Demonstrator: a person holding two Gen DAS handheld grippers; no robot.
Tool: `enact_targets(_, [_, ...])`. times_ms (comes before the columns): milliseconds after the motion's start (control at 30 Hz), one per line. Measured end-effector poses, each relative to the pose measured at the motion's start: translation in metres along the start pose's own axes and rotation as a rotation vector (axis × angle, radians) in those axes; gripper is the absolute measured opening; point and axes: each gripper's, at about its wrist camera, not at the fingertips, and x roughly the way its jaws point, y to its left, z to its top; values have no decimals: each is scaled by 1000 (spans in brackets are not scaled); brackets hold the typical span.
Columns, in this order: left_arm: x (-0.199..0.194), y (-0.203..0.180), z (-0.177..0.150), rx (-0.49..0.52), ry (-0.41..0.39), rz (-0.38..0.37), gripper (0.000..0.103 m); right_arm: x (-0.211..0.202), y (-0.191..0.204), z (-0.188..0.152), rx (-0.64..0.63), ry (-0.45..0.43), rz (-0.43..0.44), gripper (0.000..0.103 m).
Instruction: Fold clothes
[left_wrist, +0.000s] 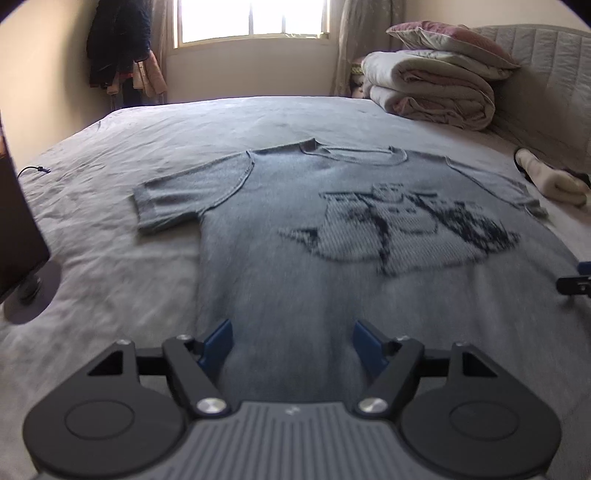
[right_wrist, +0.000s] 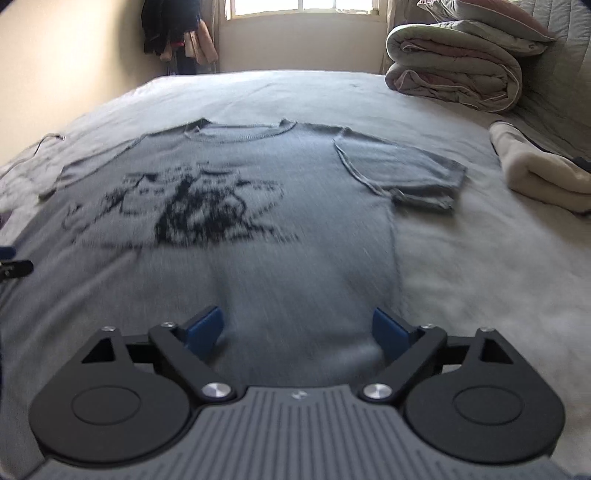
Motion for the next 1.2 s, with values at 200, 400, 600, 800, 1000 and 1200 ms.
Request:
enact_targets(200, [-16, -4, -4, 24, 25, -9, 78, -20, -4, -13, 14, 66, -31, 97])
enact_targets(400, [-18, -16, 14, -23, 37, -33, 84, -22, -24, 0, 110, 72, -22, 97])
enact_targets(600, [-1, -39, 42, -43, 62, -21, 86, -17, -45, 21, 183, 42, -33, 97])
enact_targets(800, [30, -61, 65, -83, 127, -27, 86, 8, -82, 44, 326, 3, -21, 96])
enact_targets(1000, [52, -80, 69, -108, 166, -61, 86, 38, -119, 57, 515, -26, -5, 81])
enact_targets(1200, [55, -90, 89, -87, 154, -81, 86, 61, -133, 65, 603, -89, -20, 81])
